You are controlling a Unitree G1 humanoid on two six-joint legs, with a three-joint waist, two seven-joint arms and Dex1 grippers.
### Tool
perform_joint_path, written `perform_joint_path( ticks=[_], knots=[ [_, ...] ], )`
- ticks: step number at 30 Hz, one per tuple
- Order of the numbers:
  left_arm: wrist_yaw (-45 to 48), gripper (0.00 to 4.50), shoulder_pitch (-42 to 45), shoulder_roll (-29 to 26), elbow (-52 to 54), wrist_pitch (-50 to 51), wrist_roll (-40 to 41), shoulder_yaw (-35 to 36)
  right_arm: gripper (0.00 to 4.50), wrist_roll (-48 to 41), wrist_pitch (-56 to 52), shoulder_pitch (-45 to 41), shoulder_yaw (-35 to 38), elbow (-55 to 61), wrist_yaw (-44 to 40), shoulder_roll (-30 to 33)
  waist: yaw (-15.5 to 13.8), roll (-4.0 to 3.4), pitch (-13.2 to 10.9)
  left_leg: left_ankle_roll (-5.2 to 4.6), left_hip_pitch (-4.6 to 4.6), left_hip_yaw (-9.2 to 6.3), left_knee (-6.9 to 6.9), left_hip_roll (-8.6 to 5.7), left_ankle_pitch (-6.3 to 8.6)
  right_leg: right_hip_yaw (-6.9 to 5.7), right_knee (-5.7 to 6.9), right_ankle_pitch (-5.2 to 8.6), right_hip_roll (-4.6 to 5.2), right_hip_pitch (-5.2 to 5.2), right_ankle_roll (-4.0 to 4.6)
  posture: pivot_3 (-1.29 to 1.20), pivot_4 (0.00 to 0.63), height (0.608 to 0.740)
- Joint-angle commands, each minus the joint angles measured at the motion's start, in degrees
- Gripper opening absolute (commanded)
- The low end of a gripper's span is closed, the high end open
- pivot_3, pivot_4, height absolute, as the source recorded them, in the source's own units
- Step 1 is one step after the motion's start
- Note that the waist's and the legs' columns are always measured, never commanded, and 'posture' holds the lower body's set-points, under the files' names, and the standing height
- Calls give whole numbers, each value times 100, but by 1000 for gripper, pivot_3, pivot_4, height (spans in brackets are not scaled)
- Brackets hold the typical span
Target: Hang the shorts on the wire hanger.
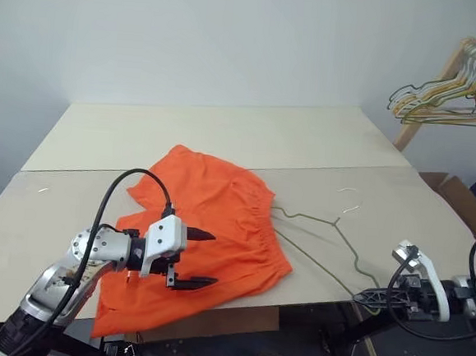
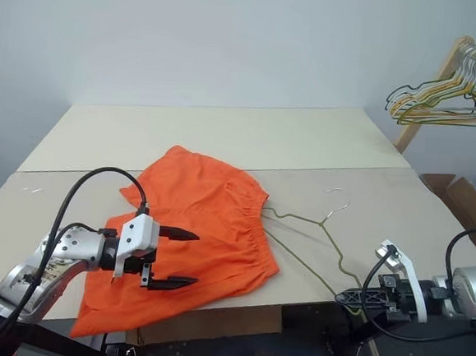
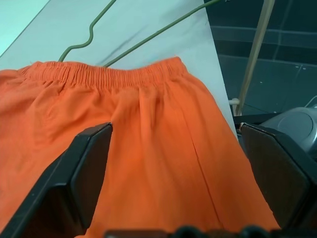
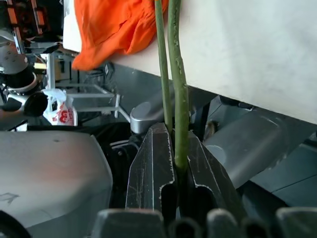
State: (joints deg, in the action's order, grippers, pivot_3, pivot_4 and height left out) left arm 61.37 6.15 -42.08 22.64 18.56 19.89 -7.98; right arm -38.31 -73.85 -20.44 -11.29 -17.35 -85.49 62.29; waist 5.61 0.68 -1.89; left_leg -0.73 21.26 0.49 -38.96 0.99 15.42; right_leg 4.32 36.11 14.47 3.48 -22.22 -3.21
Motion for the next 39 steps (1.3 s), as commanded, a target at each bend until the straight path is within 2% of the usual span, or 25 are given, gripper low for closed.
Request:
perform_joint_path(
  ticks=[1, 5, 9, 11, 18, 27, 31, 35, 39],
  knots=[
    [-42, 4467, 156, 39, 14, -127, -65, -15, 0, 308, -51, -749, -248, -747, 79, -345, 4, 1, 0, 0, -3, 0, 0, 0, 0, 1, 2, -1, 0, 1, 2, -74, 0, 740],
    [-33, 4467, 168, 25, 0, -162, -132, -33, 0, 604, 83, -1221, -623, -1388, -174, -631, -32, 0, 0, 0, 4, -2, 1, -2, 0, -1, -1, -11, -1, -1, 20, -57, 0, 740],
    [-114, 4467, 80, 23, 22, -153, -147, 34, 0, 531, 143, -1289, -946, -1312, -674, -636, -151, -1, 0, -2, 12, -4, 0, -5, 1, -3, -3, -11, 4, -4, 19, -43, 0, 740],
    [-139, 4467, 25, 18, 40, -177, -182, 13, 0, 336, -30, -1406, -870, -1502, -701, -759, -173, -1, 1, -2, 10, -4, -2, -4, 1, -3, -1, -11, 4, -3, 19, -40, 0, 740],
    [-210, 4467, 38, 32, 90, -156, -197, -20, 0, 665, 107, -2032, -549, -2719, -218, -1510, -170, -1, 1, -2, -6, -5, -4, -3, 0, -2, 10, -16, -4, 3, 26, -32, 0, 740],
    [-222, 4467, 55, 31, -5, -219, -232, -28, 0, 1046, 521, -2367, -84, -3482, 110, -1885, -210, -2, 2, -2, 2, -8, -5, -5, 0, -4, 12, -18, 0, 0, 27, -34, 0, 740],
    [-243, 4467, 79, 88, -23, -242, -238, -66, 0, 1027, 729, -2331, 315, -3298, 288, -1881, -203, -3, 3, -2, 1, -8, -5, -6, 0, -3, 13, -18, 0, 0, 27, -40, 0, 740],
    [-276, 4467, 130, 116, -60, -302, -310, -67, 0, 1106, 1384, -1983, 569, -2231, 548, -1824, -175, -5, 3, -2, 2, -9, -5, -5, 0, -3, 14, -18, -1, -1, 26, -55, 0, 740],
    [-547, 4467, 483, 142, -290, -358, -322, 344, 0, 1171, 2001, -1691, 867, -1383, 887, -1789, -174, -5, 3, -2, 3, -13, -5, -4, 0, -6, 14, -17, -2, -1, 26, -56, 0, 740]
  ],
)
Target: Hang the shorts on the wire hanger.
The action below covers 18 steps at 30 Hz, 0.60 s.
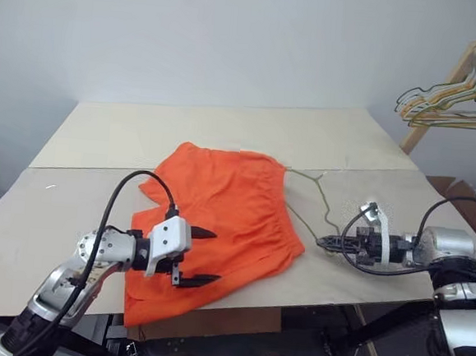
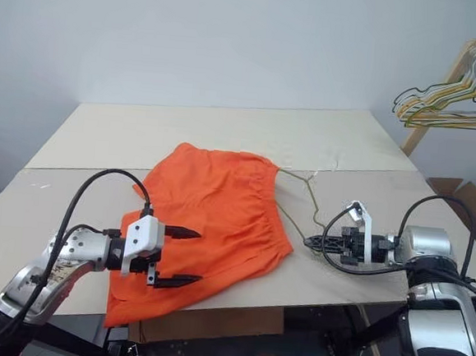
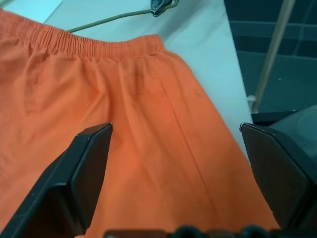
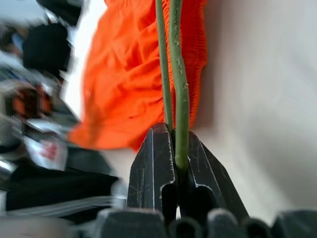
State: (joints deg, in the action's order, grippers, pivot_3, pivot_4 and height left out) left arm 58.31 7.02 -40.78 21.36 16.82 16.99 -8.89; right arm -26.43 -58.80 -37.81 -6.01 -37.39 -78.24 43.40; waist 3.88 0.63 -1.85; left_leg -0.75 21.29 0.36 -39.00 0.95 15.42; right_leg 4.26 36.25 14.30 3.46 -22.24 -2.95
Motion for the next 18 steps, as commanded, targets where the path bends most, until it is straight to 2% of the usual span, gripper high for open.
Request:
perform_joint_path(
  ticks=[1, 3, 7, 14, 18],
  knots=[
    [-366, 4467, 623, 46, -330, -252, -43, 585, 0, 12, 696, 109, 411, 831, 242, 100, -7, 0, 0, 0, 0, 0, -1, 0, 0, 0, 0, 0, 0, 1, 0, -56, 0, 740],
    [-585, 4467, 1160, 94, -721, -314, -54, 822, 0, 98, 1178, 242, 512, 1163, 403, 73, -39, 0, 0, 1, 1, -3, -5, -1, -1, -4, 3, -2, 0, 1, -2, -57, 0, 740],
    [-232, 4467, 2555, -334, -2057, -920, -270, 1042, 0, 319, 1877, 410, 470, 1488, 575, -6, -24, 2, 0, 2, 4, -7, -9, -2, -1, -8, -1, -4, -1, 2, -4, -54, 0, 740],
    [1290, 4467, 4585, -418, -4424, -2140, -385, 697, 0, 792, 3485, 772, 343, 2204, 907, -281, 17, 1, 0, 2, 23, -4, -6, -8, -1, -9, -10, -3, 5, -10, -6, -65, 0, 740],
    [2481, 4467, 5475, -169, -5465, -2211, -257, 465, 0, 1107, 3776, 794, 90, 2613, 1008, -326, 25, 1, -1, 2, 27, -8, -9, -8, -1, -13, -5, -4, 2, -13, -7, -72, 0, 740]
  ],
)
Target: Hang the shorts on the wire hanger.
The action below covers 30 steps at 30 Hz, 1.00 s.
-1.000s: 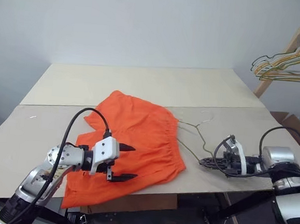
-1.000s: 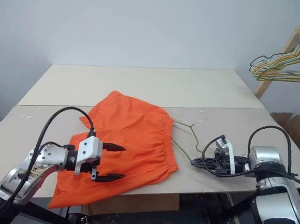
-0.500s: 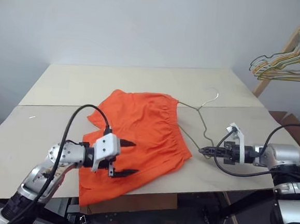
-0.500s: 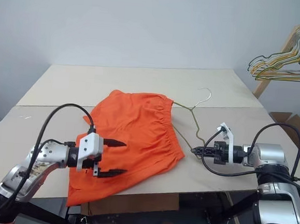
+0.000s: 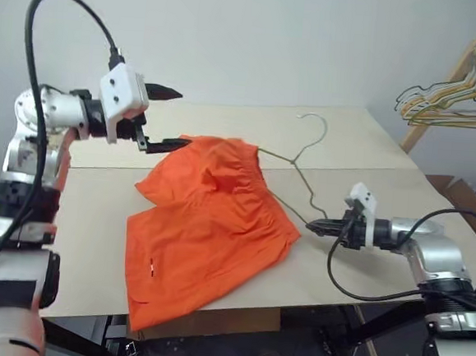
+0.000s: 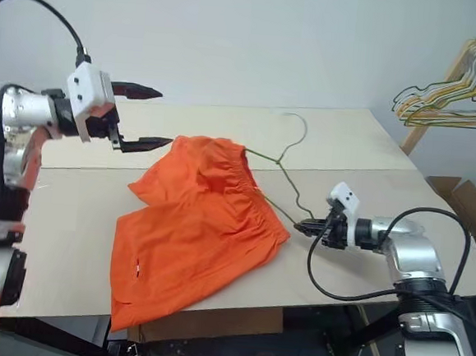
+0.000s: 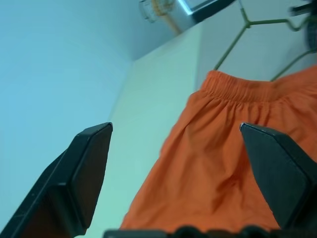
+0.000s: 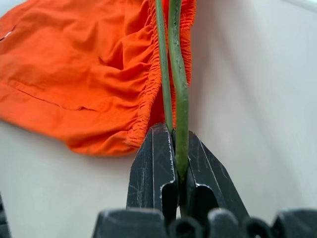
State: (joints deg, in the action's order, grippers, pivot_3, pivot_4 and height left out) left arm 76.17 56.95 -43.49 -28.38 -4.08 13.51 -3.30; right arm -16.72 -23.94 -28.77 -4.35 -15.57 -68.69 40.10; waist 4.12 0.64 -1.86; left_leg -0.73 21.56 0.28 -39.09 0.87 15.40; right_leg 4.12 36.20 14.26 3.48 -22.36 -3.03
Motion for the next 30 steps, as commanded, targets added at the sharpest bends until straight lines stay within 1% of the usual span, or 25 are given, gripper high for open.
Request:
perform_joint_path(
  ticks=[1, 4, 6, 9, 11, 15, 17, 18, 19, 20, 22, 25, 26, 27, 30],
  knots=[
    [996, 4467, 648, 171, -711, -118, 118, -136, 0, 131, 219, -128, -108, 544, 67, -21, 3, 0, 0, 0, -1, 0, -1, 0, 0, 0, 0, 0, 0, 1, 0, -77, 0, 740],
    [1484, 4467, 1128, 378, -1409, -292, -172, -395, 0, 180, 125, -181, -204, 882, 154, -75, 9, 0, 0, 0, 2, -1, -5, 0, 0, 0, 2, 1, -1, 0, -1, -84, 0, 740],
    [1612, 4467, 1353, 495, -1811, -474, -360, -513, 0, 215, 119, -211, -249, 1057, 200, -94, 18, 0, 0, 0, 5, -3, -8, 0, 0, 0, 4, 1, -2, -1, -1, -89, 0, 740],
    [1633, 4467, 1569, 567, -2191, -560, -305, -834, 0, 276, 58, -281, -320, 1224, 314, -123, 52, 1, -1, -1, 11, -5, -9, 0, 0, 0, 3, 1, -2, -6, -1, -95, 0, 740],
    [1633, 4467, 1677, 639, -2460, -755, -432, -1035, 0, 300, 5, -336, -376, 1331, 367, -140, 82, 1, -1, -1, 23, -7, -10, 1, 0, 0, 7, 1, -2, -17, -1, -98, 0, 740],
    [1633, 4467, 1829, 727, -2907, -1110, -720, -1208, 0, 242, -240, -402, -419, 1485, 429, -198, 134, 1, -1, -1, 50, -10, -19, 1, 0, -1, 14, 0, -2, -41, -1, -99, 0, 740],
    [1633, 4467, 1836, 737, -2978, -1091, -669, -1323, 0, 335, -222, -393, -507, 1511, 475, -225, 150, 2, -1, -1, 60, -10, -22, 0, 0, 0, 20, 0, -1, -54, -1, -98, 0, 740],
    [1633, 4467, 1850, 749, -3022, -1059, -671, -1335, 0, 384, -182, -373, -548, 1514, 493, -234, 152, 2, -1, -2, 84, -10, -39, 0, 0, 2, 51, 0, -1, -81, -2, -96, 0, 740],
    [1633, 4179, 1860, 752, -3054, -1056, -648, -1371, 0, 435, -131, -346, -597, 1523, 506, -229, 152, 2, -1, -6, 86, -11, -58, 1, 2, 2, 61, 3, -2, -84, -3, -96, 0, 740],
    [1633, 4077, 1885, 749, -3095, -990, -646, -1416, 0, 470, -94, -323, -633, 1537, 509, -221, 151, 2, -1, -6, 87, -11, -61, 1, 3, 2, 64, 3, -2, -84, -4, -97, 0, 740],
    [1633, 3616, 1915, 745, -3152, -944, -653, -1488, 0, 527, -42, -297, -683, 1560, 528, -208, 150, 2, -1, -6, 88, -11, -66, 0, 3, 2, 67, 4, -2, -84, -6, -96, 0, 740],
    [1633, 2644, 1876, 653, -3114, -900, -562, -1843, 0, 537, -63, -309, -697, 1589, 531, -220, 149, 2, -2, -8, 88, -11, -67, 0, 4, 2, 67, 5, -1, -82, -7, -98, 0, 740],
    [1633, 2255, 1868, 646, -3137, -919, -586, -1911, 0, 537, -49, -316, -700, 1602, 528, -218, 149, 3, -2, -8, 88, -11, -67, -1, 4, 3, 67, 5, -1, -82, -7, -98, 0, 740],
    [1633, 1991, 1864, 650, -3169, -925, -609, -1964, 0, 527, -59, -326, -698, 1632, 525, -213, 148, 3, -2, -8, 89, -11, -67, -1, 4, 2, 67, 5, -1, -83, -7, -100, 0, 740],
    [1633, 1019, 1840, 683, -3224, -951, -591, -2069, 0, 479, -35, -354, -656, 1736, 508, -220, 150, 3, -2, -9, 89, -11, -68, -1, 4, 2, 67, 5, -1, -83, -7, -106, 0, 740]
  ],
)
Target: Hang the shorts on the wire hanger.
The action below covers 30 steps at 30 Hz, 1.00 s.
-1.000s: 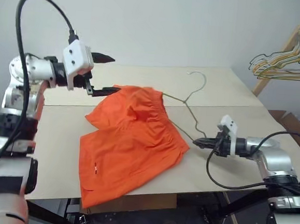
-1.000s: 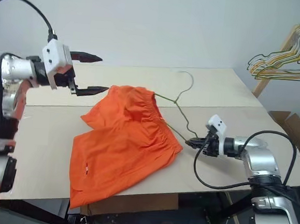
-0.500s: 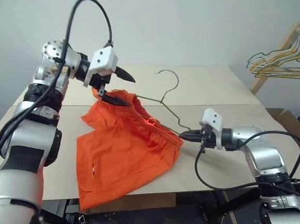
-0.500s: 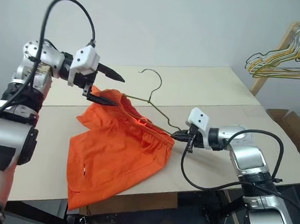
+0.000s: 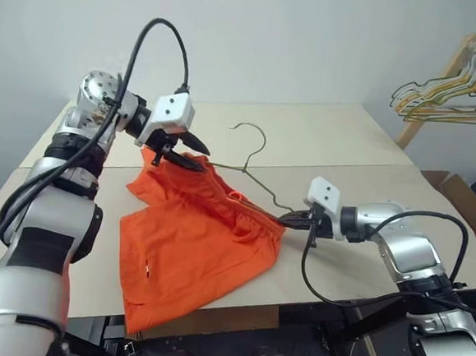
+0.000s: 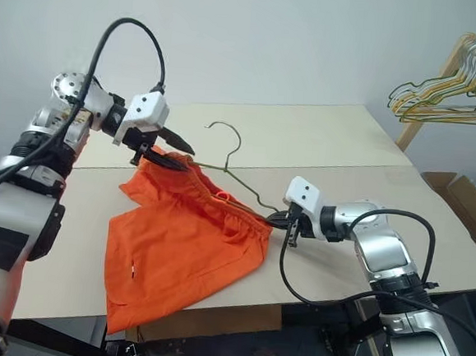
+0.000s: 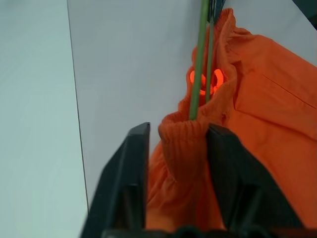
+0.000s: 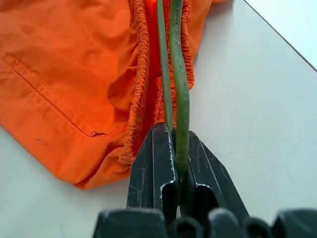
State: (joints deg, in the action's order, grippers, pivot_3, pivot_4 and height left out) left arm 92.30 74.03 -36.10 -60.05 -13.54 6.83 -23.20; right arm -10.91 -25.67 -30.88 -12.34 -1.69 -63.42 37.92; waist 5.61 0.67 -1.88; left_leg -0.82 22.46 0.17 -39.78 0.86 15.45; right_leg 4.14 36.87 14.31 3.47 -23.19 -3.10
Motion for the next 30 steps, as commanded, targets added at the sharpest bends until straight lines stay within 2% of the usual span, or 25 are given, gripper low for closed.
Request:
perform_joint_path(
  ticks=[1, 3, 4, 10, 17, 21, 27, 30],
  knots=[
    [20, 696, 118, -58, -41, 10, 125, -143, 0, -115, 112, -158, 151, 376, -21, -2, 2, 0, 0, 0, 0, 0, 0, 0, 0, 0, 0, 0, 0, 0, 0, -107, 0, 740],
    [20, 92, 81, -82, -7, -32, 159, -301, 0, -110, 127, -169, 161, 409, 0, -9, 3, 0, 0, 0, 0, 0, 0, 0, 0, 0, 1, 0, 0, 0, 0, -109, 0, 740],
    [20, 37, 67, -89, -1, -67, 174, -356, 0, -101, 140, -176, 160, 412, 7, -10, 4, 0, 0, 0, -1, 0, 0, 0, 0, 0, 1, 0, 0, 0, 0, -111, 0, 740],
    [20, 37, 54, -12, -144, -122, 62, -273, 0, -90, 119, -117, 192, 498, 37, -2, 8, 0, 0, 0, 0, 0, -1, 0, 0, 0, 1, 0, 0, 0, 0, -115, 0, 740],
    [20, 37, 51, 9, -227, -382, -116, 23, 0, 47, 872, 19, 314, 459, 358, -142, 9, 0, 0, 0, 0, 0, -2, 0, 0, 0, 0, 0, 0, 0, 0, -114, 0, 740],
    [20, 0, 77, -94, -183, -407, -104, 118, 1161, 45, 996, 141, 333, 490, 270, -2, 16, 0, 0, -1, -1, 0, -2, 0, 0, 0, 3, 0, -1, -1, 0, -110, 0, 740],
    [-96, 0, 29, -190, -199, -515, -270, 474, 3314, -356, 735, 335, 835, 423, 87, 303, -8, 0, 0, -1, 0, -2, -3, 0, 0, -1, 2, 0, 0, 0, 0, -107, 0, 740],
    [5, 0, -36, -262, -125, -552, -271, 613, 4360, -702, 175, 509, 1179, 502, 156, 468, -7, 1, 0, -1, 1, -1, -4, -1, 0, -1, 1, 0, 2, 2, 0, -101, 0, 740]
  ],
)
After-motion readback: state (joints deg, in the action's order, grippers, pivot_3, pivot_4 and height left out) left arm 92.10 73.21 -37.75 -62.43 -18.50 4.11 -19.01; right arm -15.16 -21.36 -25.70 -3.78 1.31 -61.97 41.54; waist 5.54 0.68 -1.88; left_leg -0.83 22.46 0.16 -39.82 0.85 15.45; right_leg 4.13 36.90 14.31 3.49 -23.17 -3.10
